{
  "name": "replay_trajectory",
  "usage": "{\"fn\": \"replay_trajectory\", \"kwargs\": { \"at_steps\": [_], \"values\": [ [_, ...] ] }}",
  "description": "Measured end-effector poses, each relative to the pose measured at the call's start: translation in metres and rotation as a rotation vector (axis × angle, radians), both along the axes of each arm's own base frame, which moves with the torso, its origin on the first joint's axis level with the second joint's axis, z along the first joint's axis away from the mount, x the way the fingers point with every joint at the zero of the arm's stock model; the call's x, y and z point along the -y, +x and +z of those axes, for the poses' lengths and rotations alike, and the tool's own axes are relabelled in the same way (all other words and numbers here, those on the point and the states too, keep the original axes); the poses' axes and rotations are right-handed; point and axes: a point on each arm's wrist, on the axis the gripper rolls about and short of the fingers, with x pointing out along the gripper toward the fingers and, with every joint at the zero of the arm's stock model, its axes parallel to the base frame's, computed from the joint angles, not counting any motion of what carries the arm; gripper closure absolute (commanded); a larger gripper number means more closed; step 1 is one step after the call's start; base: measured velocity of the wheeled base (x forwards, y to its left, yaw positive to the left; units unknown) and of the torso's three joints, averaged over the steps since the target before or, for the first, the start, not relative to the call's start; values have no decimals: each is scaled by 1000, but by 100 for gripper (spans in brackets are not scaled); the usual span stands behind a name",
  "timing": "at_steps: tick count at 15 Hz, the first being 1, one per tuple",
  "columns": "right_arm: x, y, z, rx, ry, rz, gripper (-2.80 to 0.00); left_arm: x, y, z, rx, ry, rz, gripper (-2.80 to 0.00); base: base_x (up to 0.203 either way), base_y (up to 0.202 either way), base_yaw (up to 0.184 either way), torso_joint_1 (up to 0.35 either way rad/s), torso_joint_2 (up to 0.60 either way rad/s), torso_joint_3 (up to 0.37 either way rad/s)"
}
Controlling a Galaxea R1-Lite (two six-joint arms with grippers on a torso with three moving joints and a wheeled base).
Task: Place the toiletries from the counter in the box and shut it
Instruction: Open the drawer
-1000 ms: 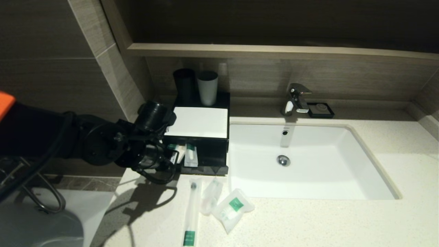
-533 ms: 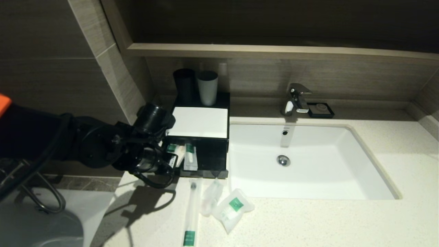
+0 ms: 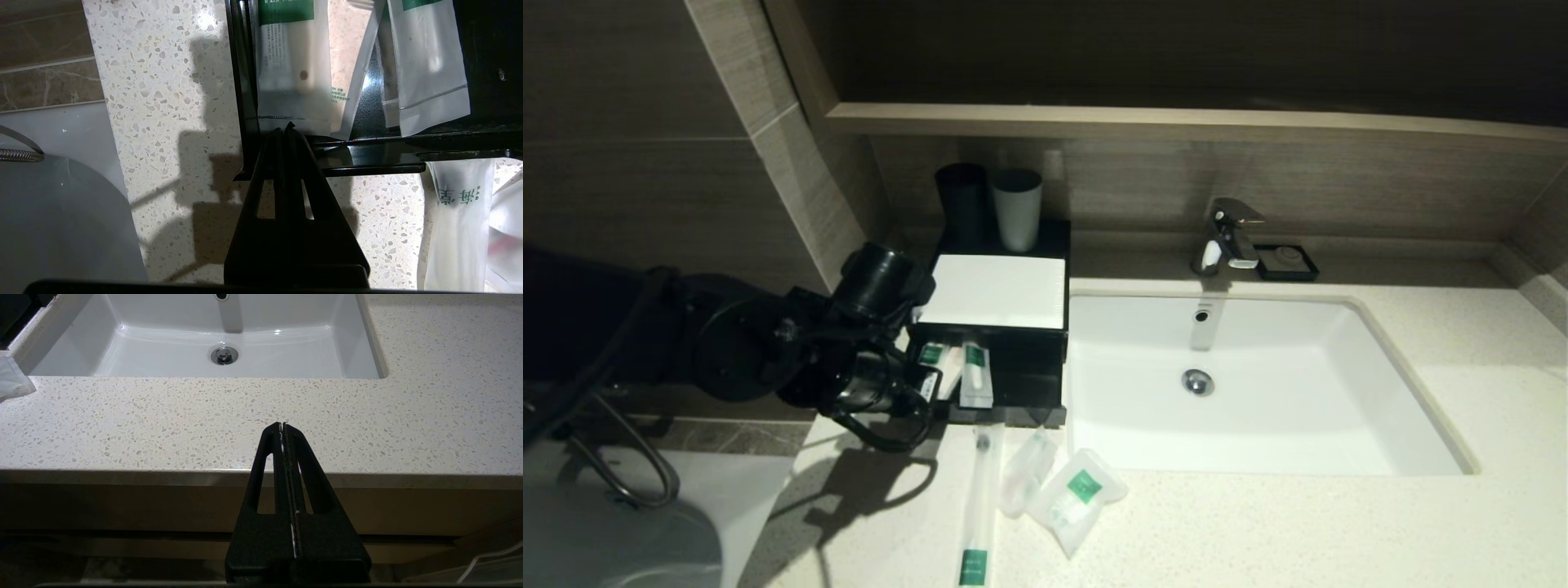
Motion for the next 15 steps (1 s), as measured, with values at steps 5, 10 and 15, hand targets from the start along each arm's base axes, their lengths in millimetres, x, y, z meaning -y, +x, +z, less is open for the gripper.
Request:
{"fn": "replay_trajectory", "kwargs": {
  "at_steps": [5,10,15],
  "values": [
    [0,0,0,0,0,0,0,-1,-5,7,19,-15,2,0,0,0,0,0,0,0],
    [0,0,0,0,0,0,0,-3,-8,27,87,-56,5,0,0,0,0,0,0,0],
    [0,0,0,-1,0,0,0,-9,-21,48,131,-86,0,0,0,0,0,0,0,0]
  ]
}}
